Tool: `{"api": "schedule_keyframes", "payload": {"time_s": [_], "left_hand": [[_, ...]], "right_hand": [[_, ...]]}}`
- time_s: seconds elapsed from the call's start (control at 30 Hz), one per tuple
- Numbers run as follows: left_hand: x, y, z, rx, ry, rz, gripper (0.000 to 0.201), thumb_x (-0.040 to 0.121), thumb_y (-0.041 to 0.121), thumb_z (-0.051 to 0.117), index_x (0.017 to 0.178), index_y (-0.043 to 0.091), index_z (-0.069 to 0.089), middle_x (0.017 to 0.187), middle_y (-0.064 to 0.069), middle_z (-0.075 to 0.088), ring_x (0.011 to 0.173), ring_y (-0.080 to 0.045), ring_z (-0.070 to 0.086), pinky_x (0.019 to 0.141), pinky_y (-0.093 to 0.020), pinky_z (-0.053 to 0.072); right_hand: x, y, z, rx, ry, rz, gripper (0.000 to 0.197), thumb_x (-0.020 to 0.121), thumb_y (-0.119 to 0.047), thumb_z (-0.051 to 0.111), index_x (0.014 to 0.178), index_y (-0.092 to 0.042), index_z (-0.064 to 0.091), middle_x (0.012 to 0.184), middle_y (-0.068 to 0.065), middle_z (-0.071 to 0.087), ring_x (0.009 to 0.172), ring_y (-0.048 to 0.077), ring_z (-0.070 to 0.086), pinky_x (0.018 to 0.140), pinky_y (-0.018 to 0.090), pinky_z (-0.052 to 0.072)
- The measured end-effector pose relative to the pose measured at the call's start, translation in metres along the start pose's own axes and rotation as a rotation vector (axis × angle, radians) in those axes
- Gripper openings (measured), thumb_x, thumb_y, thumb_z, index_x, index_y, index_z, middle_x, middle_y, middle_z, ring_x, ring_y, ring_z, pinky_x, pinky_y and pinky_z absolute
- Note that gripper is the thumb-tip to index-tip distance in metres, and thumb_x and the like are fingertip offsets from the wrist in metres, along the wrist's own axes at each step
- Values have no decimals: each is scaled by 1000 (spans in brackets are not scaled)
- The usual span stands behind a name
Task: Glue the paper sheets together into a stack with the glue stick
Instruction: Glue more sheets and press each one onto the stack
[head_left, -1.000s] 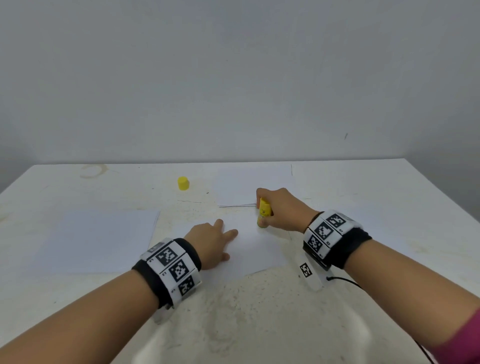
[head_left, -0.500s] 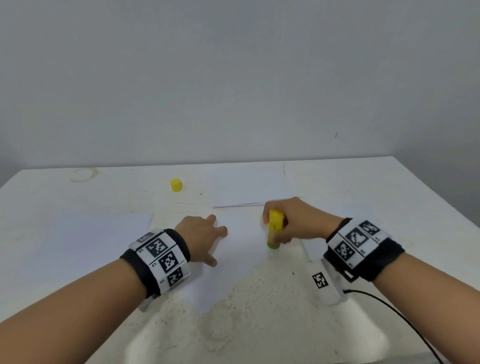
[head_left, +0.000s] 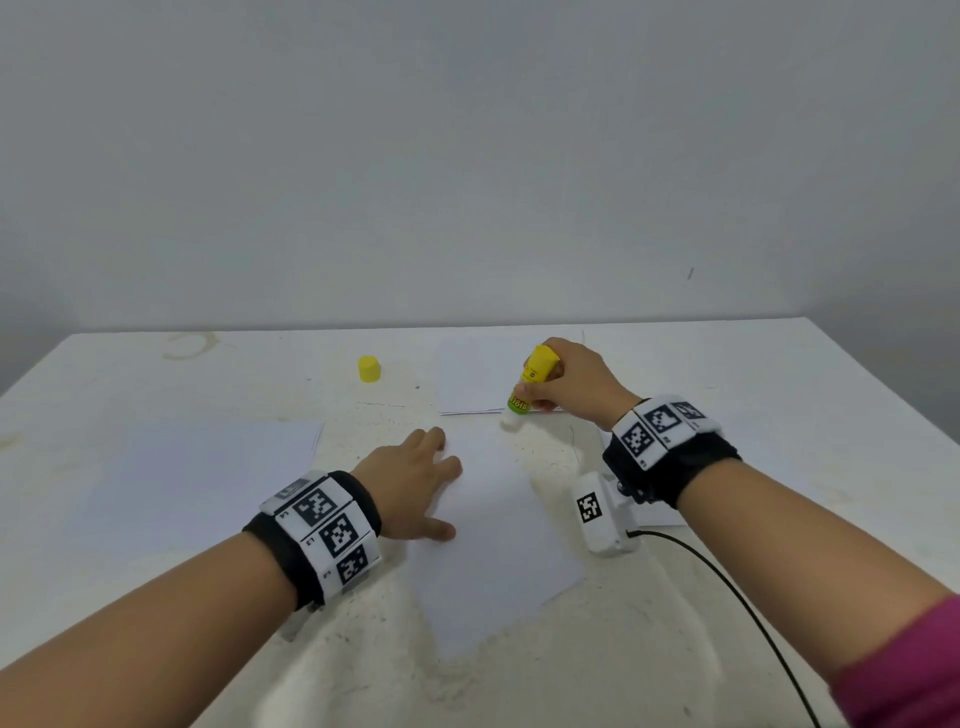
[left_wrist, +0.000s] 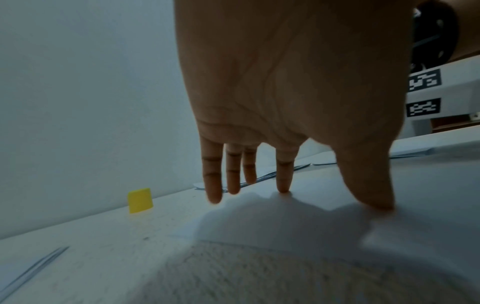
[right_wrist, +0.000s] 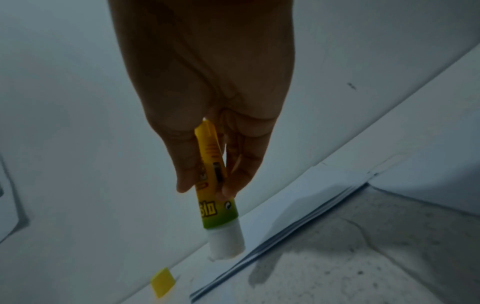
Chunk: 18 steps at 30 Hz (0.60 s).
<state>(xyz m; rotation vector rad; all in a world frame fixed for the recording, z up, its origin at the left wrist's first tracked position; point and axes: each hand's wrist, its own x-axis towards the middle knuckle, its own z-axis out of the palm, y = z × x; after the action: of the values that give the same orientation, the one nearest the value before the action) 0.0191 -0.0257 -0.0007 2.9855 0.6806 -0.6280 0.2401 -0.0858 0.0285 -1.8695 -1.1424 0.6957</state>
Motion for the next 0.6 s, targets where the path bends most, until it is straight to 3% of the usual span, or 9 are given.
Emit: {"api": "schedule_keyframes", "payload": {"time_s": [0.07, 0.1, 0.17, 0.23, 0.47, 0.6], "left_hand": [[0, 2, 8, -63, -33, -39, 74, 88, 60, 50, 144, 18, 25, 153, -11, 11, 140, -27, 17, 101, -42, 42], [0, 6, 12, -90, -63, -60, 75, 91, 59, 47, 147, 17, 20, 156, -12, 4, 144, -28, 9, 107, -44, 36], [1, 13, 17, -113, -101, -110, 76, 95, 57, 40, 151, 17, 8, 159, -13, -10, 147, -29, -4, 115, -46, 25], [2, 19, 19, -122, -107, -146, 76, 96, 56, 36, 152, 18, 3, 159, -13, -16, 147, -31, -9, 116, -46, 23], [0, 18, 14, -122, -135, -146, 81, 93, 61, 40, 152, 19, 4, 159, -14, -14, 148, -31, -6, 113, -46, 29], [-1, 11, 6, -96, -92, -112, 79, 89, 61, 48, 149, 20, 16, 157, -14, 7, 143, -30, 17, 107, -45, 37]], "right_hand": [[6, -4, 11, -130, -57, -60, 25, 77, -11, 75, 94, -10, 58, 89, 3, 62, 77, 17, 61, 69, 28, 53], [7, -6, 17, -185, -93, -103, 25, 78, -11, 74, 98, -9, 58, 90, 1, 60, 79, 15, 58, 70, 24, 51], [7, -12, 28, -258, -153, -172, 27, 79, -11, 73, 103, -8, 59, 86, -5, 57, 73, 4, 52, 62, 11, 41], [8, -15, 40, -300, -198, -210, 27, 81, -11, 72, 104, -10, 59, 80, -11, 54, 67, -2, 47, 57, 8, 34], [7, -17, 50, -406, -306, -223, 26, 83, -11, 70, 103, -16, 55, 80, -7, 53, 73, 13, 51, 63, 21, 39], [-11, -9, 31, -488, -376, -250, 28, 83, -15, 72, 104, -17, 54, 78, -12, 54, 71, 6, 51, 63, 19, 40]]}}
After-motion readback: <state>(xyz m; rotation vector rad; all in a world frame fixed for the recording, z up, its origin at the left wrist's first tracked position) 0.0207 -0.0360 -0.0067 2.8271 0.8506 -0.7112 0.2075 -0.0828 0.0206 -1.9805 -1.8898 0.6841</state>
